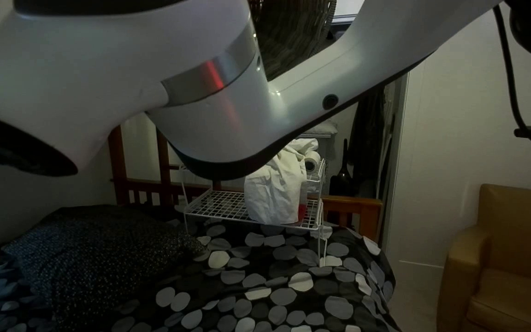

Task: Pour out the objects from the woven basket

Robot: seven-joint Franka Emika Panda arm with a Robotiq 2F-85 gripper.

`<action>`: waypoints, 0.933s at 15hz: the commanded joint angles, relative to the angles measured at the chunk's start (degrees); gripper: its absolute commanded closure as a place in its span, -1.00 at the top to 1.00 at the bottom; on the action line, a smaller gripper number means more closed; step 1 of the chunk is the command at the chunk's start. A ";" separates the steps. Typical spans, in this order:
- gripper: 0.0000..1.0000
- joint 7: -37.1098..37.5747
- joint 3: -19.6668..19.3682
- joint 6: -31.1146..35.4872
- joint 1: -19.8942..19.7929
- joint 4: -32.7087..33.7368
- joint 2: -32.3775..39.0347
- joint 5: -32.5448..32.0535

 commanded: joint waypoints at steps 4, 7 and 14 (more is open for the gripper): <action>-0.29 0.53 0.36 -0.09 -0.38 -0.30 1.70 0.66; -0.21 1.56 0.37 -0.47 -0.26 0.04 1.96 0.74; -0.21 1.55 0.54 -0.49 -0.41 0.05 1.40 0.76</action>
